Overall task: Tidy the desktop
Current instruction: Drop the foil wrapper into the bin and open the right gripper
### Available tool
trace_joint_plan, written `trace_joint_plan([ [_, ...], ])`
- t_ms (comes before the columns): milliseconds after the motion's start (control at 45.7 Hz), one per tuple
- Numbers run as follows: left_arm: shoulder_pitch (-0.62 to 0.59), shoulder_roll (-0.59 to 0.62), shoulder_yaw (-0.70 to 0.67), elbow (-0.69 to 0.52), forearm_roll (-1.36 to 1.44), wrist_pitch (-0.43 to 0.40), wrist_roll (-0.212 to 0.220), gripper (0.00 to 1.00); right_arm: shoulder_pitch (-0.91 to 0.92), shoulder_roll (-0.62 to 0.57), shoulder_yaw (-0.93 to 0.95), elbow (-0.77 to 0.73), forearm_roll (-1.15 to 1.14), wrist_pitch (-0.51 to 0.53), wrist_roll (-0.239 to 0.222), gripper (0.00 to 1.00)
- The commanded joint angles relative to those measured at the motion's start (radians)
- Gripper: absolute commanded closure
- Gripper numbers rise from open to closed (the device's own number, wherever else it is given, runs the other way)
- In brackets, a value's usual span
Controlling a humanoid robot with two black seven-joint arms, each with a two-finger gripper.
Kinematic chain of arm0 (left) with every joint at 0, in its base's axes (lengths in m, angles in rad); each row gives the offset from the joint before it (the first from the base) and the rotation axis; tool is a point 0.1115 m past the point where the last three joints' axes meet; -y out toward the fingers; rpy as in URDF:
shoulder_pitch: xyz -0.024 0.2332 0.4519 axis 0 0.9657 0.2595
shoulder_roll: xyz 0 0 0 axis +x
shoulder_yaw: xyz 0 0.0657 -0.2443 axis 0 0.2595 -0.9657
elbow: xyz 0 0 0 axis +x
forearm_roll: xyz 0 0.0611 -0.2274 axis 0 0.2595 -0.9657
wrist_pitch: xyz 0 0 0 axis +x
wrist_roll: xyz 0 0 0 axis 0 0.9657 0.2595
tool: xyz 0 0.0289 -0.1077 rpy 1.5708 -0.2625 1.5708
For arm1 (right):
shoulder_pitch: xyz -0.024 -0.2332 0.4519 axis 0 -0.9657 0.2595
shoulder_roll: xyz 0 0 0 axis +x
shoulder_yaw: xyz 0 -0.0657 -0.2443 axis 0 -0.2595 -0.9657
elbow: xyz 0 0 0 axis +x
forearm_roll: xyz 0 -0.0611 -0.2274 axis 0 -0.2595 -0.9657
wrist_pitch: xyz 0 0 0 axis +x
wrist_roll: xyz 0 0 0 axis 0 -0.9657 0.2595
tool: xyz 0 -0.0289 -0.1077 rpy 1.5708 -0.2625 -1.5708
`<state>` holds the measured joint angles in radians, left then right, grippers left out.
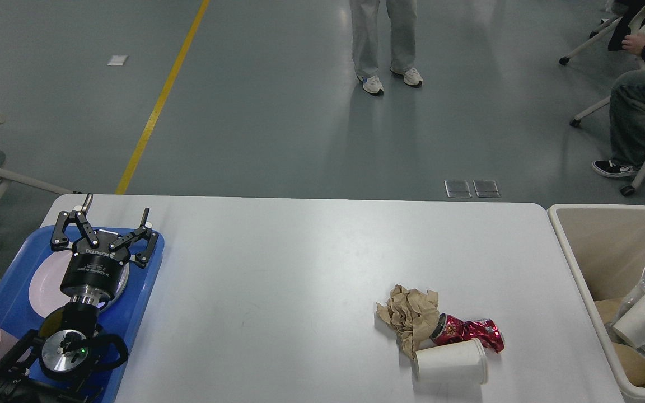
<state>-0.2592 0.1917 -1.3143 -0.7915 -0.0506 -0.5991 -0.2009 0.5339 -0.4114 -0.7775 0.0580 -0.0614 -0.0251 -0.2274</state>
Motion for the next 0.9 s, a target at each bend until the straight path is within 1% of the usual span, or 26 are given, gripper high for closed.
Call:
trace_joint_plan([
  [0,0.0,0.0,0.0,0.001,0.0,-0.001,0.0,0.04,-0.014,0.006,0.001,0.0,0.0,0.001,-0.001,1.0],
  [109,0.0,0.0,0.0,0.0,0.0,-0.001,0.0,0.04,-0.015,0.008,0.0,0.0,0.002,0.001,0.0,1.0],
  [131,0.0,0.0,0.0,0.0,0.0,-0.001,0.0,0.04,-0.017,0.008,0.0,0.0,0.002,0.001,0.0,0.91],
  [153,0.0,0.0,0.0,0.0,0.0,-0.001,0.0,0.04,-0.018,0.006,0.0,0.0,0.002,-0.001,0.002,0.79],
  [241,0.0,0.0,0.0,0.0,0.0,-0.001,0.0,0.04,-0.019,0.005,0.004,-0.009,0.003,-0.025,0.005,0.15],
  [263,0.0,0.0,0.0,0.0,0.0,0.001,0.0,0.04,-0.02,0.003,0.003,-0.009,0.003,-0.038,0.006,0.03],
  [285,0.0,0.0,0.0,0.0,0.0,0.001,0.0,0.04,-0.019,0.002,0.003,-0.007,0.003,-0.047,0.008,0.0],
  [591,0.0,0.0,0.0,0.0,0.0,0.001,0.0,0.04,-0.006,-0.003,0.006,0.011,0.003,-0.05,0.008,0.0],
  [679,0.0,0.0,0.0,0.0,0.0,-0.001,0.0,0.04,0.027,-0.01,0.007,0.037,0.003,-0.049,0.006,0.0],
  [788,0.0,0.0,0.001,0.0,0.0,0.001,0.0,0.04,0.092,-0.064,-0.005,0.144,-0.003,-0.033,0.0,0.0],
  [876,0.0,0.0,0.0,0.0,0.0,-0.001,0.0,0.04,0.194,-0.125,-0.028,0.287,-0.053,0.008,0.0,0.0],
])
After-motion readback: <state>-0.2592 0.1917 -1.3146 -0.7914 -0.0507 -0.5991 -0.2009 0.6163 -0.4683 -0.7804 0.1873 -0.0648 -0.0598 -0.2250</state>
